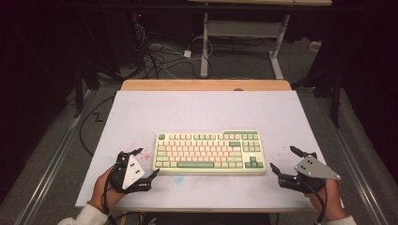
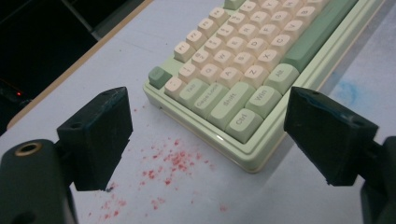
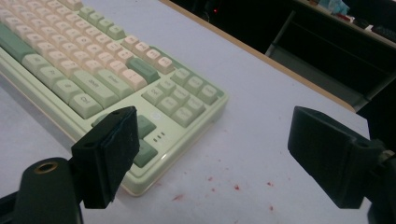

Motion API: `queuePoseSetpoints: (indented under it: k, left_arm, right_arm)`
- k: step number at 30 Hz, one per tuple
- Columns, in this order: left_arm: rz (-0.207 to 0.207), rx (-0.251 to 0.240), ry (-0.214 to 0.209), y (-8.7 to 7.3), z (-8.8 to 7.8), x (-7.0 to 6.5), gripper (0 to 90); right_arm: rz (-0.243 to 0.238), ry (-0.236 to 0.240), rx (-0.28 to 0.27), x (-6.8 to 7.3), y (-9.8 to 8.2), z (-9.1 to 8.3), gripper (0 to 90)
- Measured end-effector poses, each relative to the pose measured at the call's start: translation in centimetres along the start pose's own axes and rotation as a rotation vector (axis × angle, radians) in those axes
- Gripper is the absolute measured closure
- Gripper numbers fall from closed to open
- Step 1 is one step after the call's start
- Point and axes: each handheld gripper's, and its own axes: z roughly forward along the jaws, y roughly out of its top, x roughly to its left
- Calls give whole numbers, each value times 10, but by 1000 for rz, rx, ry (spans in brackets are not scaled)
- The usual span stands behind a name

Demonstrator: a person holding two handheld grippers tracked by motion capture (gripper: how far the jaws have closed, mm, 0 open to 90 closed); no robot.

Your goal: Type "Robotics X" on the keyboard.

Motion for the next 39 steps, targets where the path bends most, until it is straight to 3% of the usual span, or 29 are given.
queuePoseSetpoints:
  k: [12, 16, 22, 39]
  left_arm:
    - [-43, 39, -34, -19, -3, -3, 148]
    - [-36, 37, -34, -19, -3, -4, 149]
    - [-34, 29, -30, -20, -5, -4, 148]
    - [-35, 20, -33, -21, -7, -4, 148]
  right_arm:
    - [19, -16, 29, 0, -18, -7, 166]
    - [31, -11, 46, 0, -23, -6, 164]
    - [14, 9, 48, 4, -24, -5, 162]
    - [0, 9, 25, 9, -20, -7, 161]
